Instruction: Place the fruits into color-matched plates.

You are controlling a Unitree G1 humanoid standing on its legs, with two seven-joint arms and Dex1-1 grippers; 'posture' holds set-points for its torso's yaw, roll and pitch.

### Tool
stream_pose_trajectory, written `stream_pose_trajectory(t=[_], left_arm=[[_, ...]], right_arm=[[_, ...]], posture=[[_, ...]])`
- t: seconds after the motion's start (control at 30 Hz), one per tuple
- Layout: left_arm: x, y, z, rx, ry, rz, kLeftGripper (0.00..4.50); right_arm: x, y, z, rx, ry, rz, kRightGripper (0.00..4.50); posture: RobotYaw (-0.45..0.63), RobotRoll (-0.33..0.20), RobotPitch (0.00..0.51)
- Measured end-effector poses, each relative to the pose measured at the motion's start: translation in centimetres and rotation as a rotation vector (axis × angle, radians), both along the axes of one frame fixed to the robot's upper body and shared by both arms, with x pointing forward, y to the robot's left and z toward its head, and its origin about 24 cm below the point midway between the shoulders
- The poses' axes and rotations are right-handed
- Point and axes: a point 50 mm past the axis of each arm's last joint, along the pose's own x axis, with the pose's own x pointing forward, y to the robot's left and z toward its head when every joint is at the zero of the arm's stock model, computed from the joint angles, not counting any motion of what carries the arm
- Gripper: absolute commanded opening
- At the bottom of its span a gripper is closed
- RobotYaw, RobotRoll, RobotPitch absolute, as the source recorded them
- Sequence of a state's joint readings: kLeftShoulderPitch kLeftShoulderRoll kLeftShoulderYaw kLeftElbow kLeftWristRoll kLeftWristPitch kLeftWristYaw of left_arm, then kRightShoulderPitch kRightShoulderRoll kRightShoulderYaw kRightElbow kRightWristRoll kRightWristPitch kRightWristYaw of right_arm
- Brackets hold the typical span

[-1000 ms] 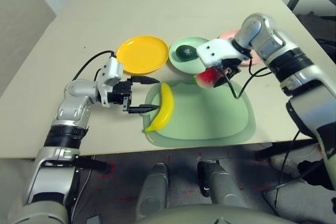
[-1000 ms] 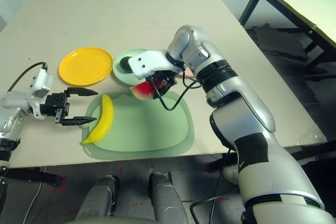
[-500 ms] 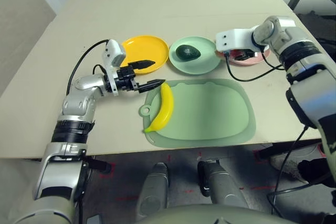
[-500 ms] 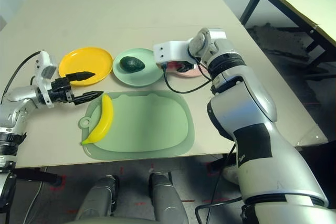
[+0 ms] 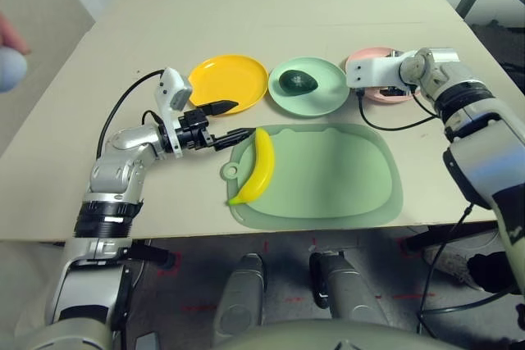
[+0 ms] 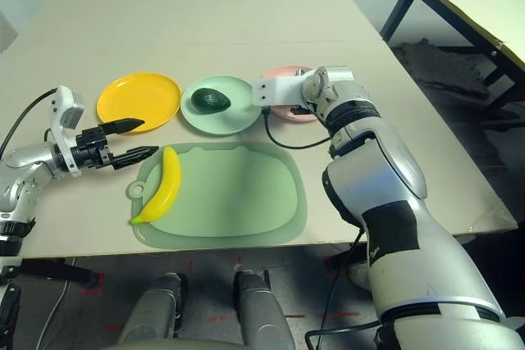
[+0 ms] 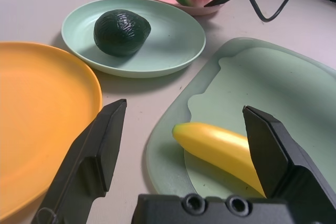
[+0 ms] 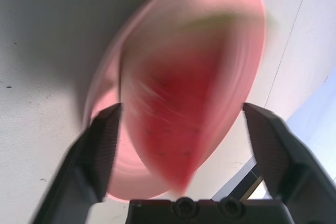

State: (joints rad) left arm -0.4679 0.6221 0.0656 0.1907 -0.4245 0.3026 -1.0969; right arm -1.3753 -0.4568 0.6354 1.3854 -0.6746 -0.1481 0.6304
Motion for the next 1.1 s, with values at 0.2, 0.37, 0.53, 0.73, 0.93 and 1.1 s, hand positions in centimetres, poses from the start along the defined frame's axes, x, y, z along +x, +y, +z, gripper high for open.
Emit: stream_pose_trajectory(t=[0.2, 0.37, 0.53, 0.73, 0.93, 1.1], left_arm=[[0.0, -0.1, 0.0, 0.003, -0.001, -0.009, 4.50], [0.1, -0.1, 0.4, 0.046, -0.037, -0.038, 4.50], [0.5, 1.5, 1.1, 0.122, -0.088, -0.026, 4.50], [0.7, 2.1, 1.4, 0.185, -0.121, -0.070, 4.50], [1.6, 2.2, 2.1, 0.298, -0.182, -0.109, 4.50], [1.4, 2.4, 2.5, 0.413, -0.253, -0.163, 4.50]], right_arm=[[-0.1, -0.7, 0.7, -0.008, 0.013, -0.010, 4.47], [-0.3, -0.7, 3.9, 0.154, 0.026, 0.035, 4.47], [-1.6, -1.3, 6.9, 0.462, 0.087, 0.152, 4.47], [-5.9, -1.7, 1.1, 0.775, 0.357, 0.210, 4.47], [-11.9, 0.4, -1.6, 1.109, 0.398, 0.302, 4.47], [-14.8, -0.2, -5.5, 1.268, 0.413, 0.330, 4.47]], posture=[[0.05, 0.000, 0.177], [0.07, 0.000, 0.178], [0.05, 0.000, 0.178], [0.07, 0.000, 0.186], [0.07, 0.000, 0.182], [0.09, 0.000, 0.168]])
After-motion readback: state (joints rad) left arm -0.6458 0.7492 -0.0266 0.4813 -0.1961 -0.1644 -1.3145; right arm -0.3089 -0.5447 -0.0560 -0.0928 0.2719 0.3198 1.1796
